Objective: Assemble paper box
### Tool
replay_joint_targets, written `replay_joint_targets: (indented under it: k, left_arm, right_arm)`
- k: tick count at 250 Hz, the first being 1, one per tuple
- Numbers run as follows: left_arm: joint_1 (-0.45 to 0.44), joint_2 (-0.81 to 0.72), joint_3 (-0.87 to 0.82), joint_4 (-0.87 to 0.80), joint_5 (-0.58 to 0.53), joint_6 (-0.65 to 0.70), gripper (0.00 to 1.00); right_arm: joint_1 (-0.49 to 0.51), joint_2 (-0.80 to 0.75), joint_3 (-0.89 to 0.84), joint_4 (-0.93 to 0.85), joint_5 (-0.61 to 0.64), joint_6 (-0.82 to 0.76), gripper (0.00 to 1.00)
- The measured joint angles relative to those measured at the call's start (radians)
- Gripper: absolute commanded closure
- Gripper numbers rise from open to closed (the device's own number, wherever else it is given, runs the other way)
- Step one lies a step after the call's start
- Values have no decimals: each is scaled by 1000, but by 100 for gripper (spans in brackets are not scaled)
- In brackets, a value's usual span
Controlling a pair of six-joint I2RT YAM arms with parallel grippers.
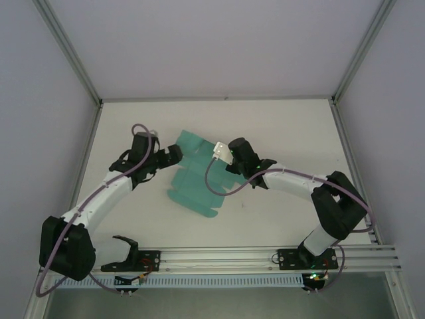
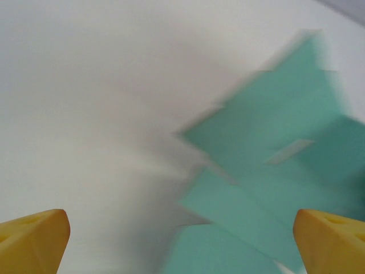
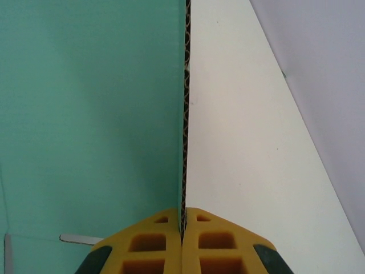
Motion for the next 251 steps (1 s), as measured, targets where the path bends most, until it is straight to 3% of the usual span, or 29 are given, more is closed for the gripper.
replay_joint_targets:
  k: [37, 77, 165, 251]
  left_arm:
    - [58, 65, -17, -61, -110, -3, 0]
    - [59, 188, -13, -47, -105, 1, 0]
    - [50, 230, -11, 71, 100, 68, 0]
    - [-14, 231, -14, 180, 217, 115, 0]
  right_arm:
    - [0, -1, 14, -21, -1, 7, 100]
    - [0, -1, 24, -35, -5, 21, 100]
    - [0, -1, 36, -45, -16, 51, 100]
    - [0, -1, 36, -48, -44, 69, 100]
